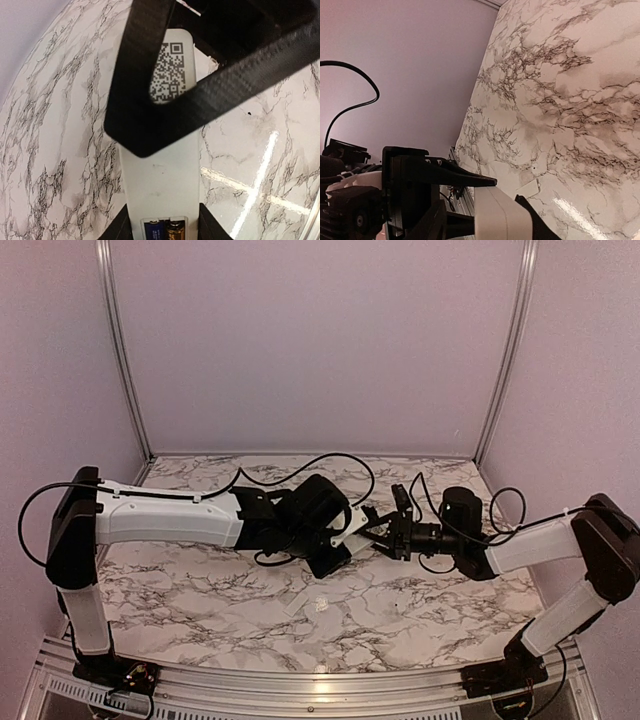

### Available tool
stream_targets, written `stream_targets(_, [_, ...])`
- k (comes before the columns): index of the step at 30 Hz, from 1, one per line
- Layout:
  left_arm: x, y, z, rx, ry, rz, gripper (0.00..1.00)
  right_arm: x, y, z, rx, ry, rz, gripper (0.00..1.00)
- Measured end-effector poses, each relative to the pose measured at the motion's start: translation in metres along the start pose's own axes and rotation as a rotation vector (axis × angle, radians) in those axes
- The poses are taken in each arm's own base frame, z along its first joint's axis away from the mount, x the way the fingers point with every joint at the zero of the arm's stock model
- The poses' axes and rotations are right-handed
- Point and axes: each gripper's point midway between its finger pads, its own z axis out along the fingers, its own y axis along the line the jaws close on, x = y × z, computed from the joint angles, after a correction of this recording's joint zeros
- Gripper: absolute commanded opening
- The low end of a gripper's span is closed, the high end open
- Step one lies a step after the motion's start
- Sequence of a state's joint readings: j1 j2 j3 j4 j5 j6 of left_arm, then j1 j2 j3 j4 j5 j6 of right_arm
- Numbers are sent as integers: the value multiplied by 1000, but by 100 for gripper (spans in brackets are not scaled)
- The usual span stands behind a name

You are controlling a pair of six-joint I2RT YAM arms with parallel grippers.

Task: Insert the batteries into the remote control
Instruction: Pass from the right arm to the left, then place the remote control at the center of the board.

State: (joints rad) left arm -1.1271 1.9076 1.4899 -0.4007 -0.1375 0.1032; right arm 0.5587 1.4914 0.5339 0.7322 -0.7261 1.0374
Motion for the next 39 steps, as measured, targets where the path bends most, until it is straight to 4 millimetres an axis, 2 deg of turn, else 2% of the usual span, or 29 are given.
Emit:
stream_targets(5, [24, 10, 7, 66, 83, 86, 19, -5, -6, -16, 15, -25, 7, 64])
stream_targets(11, [38, 21, 6, 150, 132, 173, 19, -21, -6, -45, 45, -95, -30, 65])
stream_targets(16, [49, 22, 17, 214, 185, 244, 19, -29, -7, -63, 64, -142, -61, 65])
stream_targets(31, [96, 25, 57, 306, 366, 328, 23, -24, 8, -72, 51, -135, -160, 65])
stream_targets(39, [106, 25, 64, 320, 398, 346, 29, -23, 6, -72, 58, -131, -167, 65])
